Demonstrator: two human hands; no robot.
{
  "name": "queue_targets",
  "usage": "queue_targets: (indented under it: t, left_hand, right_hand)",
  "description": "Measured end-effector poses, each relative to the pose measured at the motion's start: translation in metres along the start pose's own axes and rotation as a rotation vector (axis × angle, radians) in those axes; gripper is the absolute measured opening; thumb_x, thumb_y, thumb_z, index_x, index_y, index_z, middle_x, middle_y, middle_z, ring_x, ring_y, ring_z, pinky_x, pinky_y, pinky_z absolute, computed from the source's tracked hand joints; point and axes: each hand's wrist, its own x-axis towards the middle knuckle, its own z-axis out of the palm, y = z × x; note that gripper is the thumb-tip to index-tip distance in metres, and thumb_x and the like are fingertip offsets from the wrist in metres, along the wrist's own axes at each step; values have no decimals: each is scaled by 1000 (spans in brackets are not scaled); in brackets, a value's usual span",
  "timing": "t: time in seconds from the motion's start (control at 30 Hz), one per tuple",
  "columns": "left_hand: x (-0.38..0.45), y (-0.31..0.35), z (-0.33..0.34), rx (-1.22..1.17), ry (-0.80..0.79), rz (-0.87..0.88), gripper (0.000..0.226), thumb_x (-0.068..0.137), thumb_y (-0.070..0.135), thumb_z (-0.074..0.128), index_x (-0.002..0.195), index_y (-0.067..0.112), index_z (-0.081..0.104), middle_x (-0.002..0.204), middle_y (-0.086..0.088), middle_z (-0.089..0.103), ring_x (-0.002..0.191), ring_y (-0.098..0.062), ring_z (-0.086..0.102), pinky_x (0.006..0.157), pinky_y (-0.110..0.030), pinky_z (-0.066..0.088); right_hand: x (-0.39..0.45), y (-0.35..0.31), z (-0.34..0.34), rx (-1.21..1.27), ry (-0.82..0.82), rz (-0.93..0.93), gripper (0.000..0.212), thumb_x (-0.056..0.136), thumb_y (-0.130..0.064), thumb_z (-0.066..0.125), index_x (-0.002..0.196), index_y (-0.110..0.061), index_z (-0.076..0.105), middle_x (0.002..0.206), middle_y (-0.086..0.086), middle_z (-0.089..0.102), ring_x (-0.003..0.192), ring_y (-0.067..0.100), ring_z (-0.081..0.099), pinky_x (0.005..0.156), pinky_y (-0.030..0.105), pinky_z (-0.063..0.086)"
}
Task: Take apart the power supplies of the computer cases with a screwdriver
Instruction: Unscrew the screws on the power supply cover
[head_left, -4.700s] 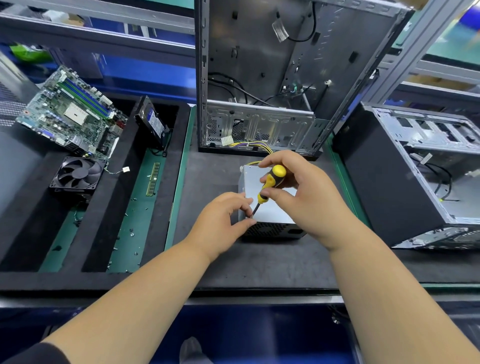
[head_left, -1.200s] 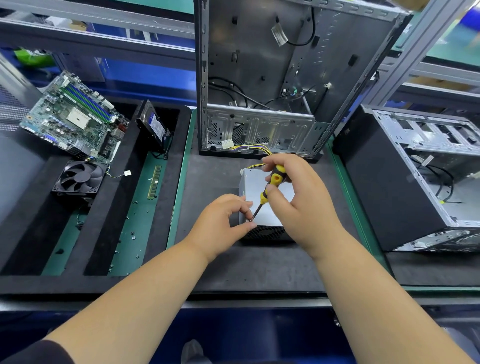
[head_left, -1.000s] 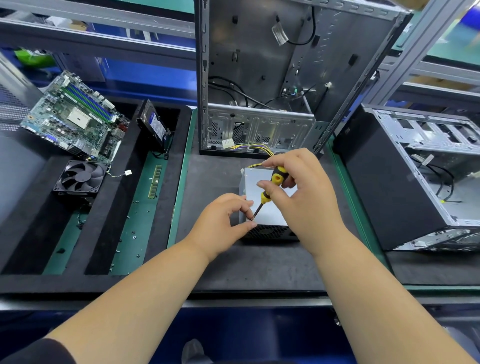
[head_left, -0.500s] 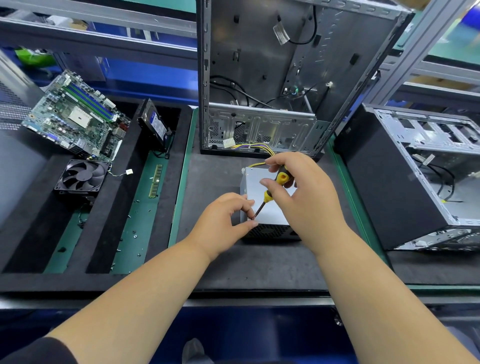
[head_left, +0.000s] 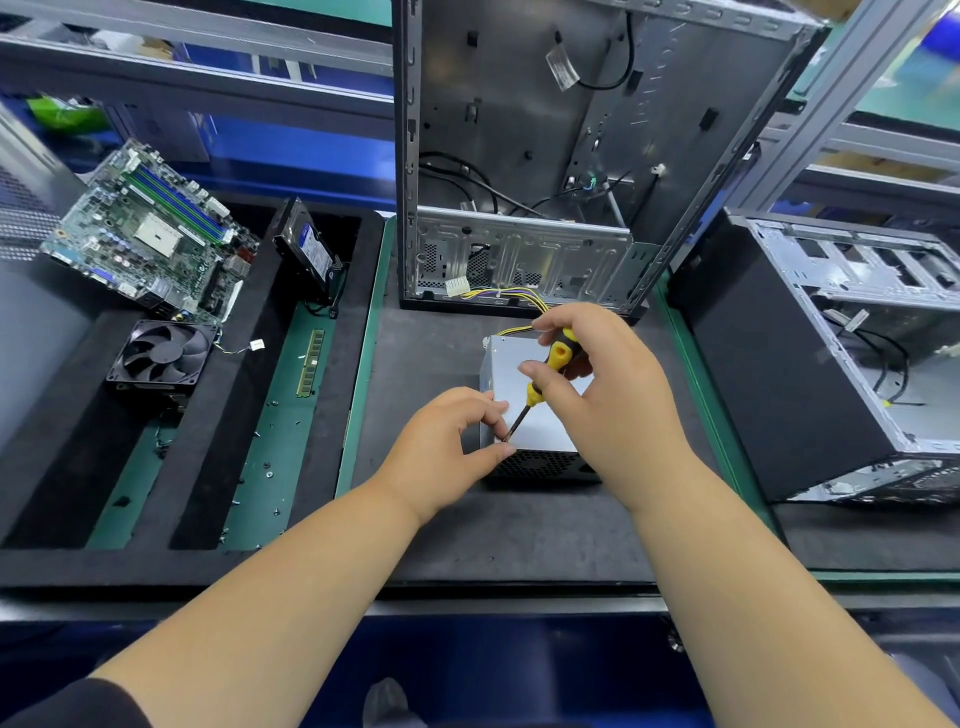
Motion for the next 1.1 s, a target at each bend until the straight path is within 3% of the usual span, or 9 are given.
queue_targets:
  t: [0.17, 0.27, 0.37, 0.5, 0.63, 0.73, 0.9, 1.1]
  left_hand:
    - [0, 0, 0, -18, 0, 9, 21, 78, 17, 83, 81, 30, 67, 111, 18, 65, 124, 9, 49, 103, -12, 35]
    - [0, 1, -2, 5, -4, 15, 22, 78, 19, 83, 80, 33, 66, 110, 22, 64, 125, 6, 49, 106, -22, 38]
    - [1, 1, -2, 5, -13, 22, 22, 78, 20, 82, 80, 34, 66, 110, 23, 64, 126, 3, 50, 107, -25, 39]
    - [1, 0, -2, 6, -12, 10, 20, 78, 21, 83, 81, 33, 68, 111, 26, 63, 124, 6, 50, 108, -26, 40]
    - [2, 1, -2, 9, -15, 8, 18, 78, 20, 83, 81, 31, 68, 109, 24, 63, 123, 4, 51, 107, -27, 41]
    - [2, 2, -2, 19, -10, 10, 18, 77, 20, 84, 81, 29, 68, 108, 24, 63, 123, 4, 52, 107, -26, 41]
    - [1, 1, -3, 11, 0, 6, 19, 78, 21, 83, 81, 32, 68, 111, 21, 65, 125, 4, 50, 107, -24, 39]
    - [2, 0, -2, 16, 1, -1, 21, 77, 23, 83, 81, 36, 67, 113, 20, 65, 123, 5, 51, 106, -23, 40]
  right_hand:
    - [-2, 0, -1, -8, -46, -27, 41, 84, -2, 62, 121, -18, 59, 102, -10, 59, 90, 9, 56, 85, 24, 46]
    - [-2, -2, -1, 1, -78, -9, 44, 81, -7, 58, 123, -20, 58, 101, -11, 59, 93, 9, 55, 88, 27, 46]
    - [0, -1, -2, -35, -44, -46, 28, 87, -19, 69, 114, -20, 63, 95, -11, 60, 90, 9, 56, 82, 26, 47]
    - [1, 1, -1, -5, -32, -31, 31, 86, -14, 75, 114, -19, 63, 95, -9, 58, 88, 5, 55, 79, 14, 44]
    - [0, 2, -2, 19, -74, -3, 50, 85, 0, 65, 129, -22, 55, 105, -6, 56, 99, 9, 57, 89, 24, 46]
    - [0, 2, -3, 34, -92, -2, 50, 82, 0, 61, 127, -22, 55, 106, -7, 56, 101, 11, 59, 90, 33, 48]
    - [3, 3, -2, -24, -37, -16, 33, 86, -23, 75, 115, -28, 61, 96, -15, 56, 91, 9, 55, 79, 29, 48]
    - [-1, 6, -2, -29, -44, 10, 44, 89, -10, 69, 127, -26, 55, 100, -14, 55, 88, 11, 56, 80, 25, 48]
